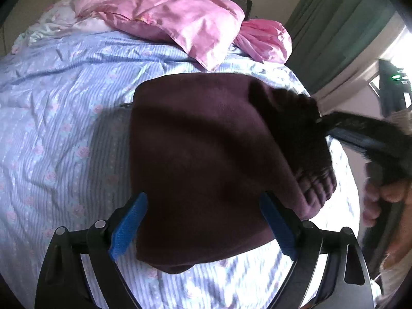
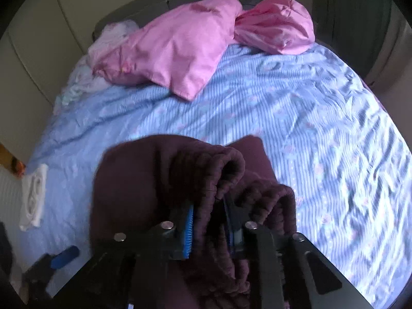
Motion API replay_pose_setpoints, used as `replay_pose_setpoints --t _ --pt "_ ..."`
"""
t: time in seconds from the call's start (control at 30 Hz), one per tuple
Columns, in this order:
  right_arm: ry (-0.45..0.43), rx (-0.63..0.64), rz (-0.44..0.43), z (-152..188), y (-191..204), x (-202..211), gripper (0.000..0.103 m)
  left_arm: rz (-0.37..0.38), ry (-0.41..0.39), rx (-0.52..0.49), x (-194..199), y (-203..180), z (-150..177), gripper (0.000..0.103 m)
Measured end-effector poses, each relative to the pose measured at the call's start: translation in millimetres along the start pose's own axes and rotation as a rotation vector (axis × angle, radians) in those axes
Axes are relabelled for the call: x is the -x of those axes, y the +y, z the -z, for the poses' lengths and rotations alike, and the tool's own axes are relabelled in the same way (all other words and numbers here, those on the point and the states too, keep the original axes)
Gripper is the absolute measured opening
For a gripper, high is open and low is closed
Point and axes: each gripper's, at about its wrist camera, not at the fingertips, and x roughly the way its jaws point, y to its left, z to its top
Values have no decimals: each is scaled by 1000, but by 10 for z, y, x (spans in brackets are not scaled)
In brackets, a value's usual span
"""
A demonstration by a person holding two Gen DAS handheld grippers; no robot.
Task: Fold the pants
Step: 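Release the folded bundle with the left tool while the right tool presses it flat, then grasp the folded maroon bundle with the right tool while the left tool grips its other end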
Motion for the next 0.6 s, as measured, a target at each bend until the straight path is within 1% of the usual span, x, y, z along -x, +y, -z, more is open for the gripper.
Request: replay_pose_setpoints --t 0.03,0.1,0.17,0.23,0.33,0.43,0.5,0.6 --pt "-15 -2 -18 -34 -16 71 18 -8 -1 -1 -24 -24 -6 93" --pt "-61 35 -29 -130 -27 229 17 -20 4 0 -79 -56 -16 93" --pt "-82 59 -58 -247 -64 299 17 -36 13 11 -159 -85 -20 93" --pt "-92 81 -66 -319 -114 304 17 -45 19 26 -236 -120 -15 93" --pt "-71 63 -87 -341 -312 169 17 -77 20 16 -313 -192 12 93" --pt "-29 36 -92 -219 -550 -70 17 -116 20 -5 -369 -238 44 93" --pt "-14 20 -92 -150 -675 -207 18 -137 21 2 -387 -243 52 93" --pt "-15 1 -93 -103 -793 -354 18 -157 22 26 -383 -225 60 93"
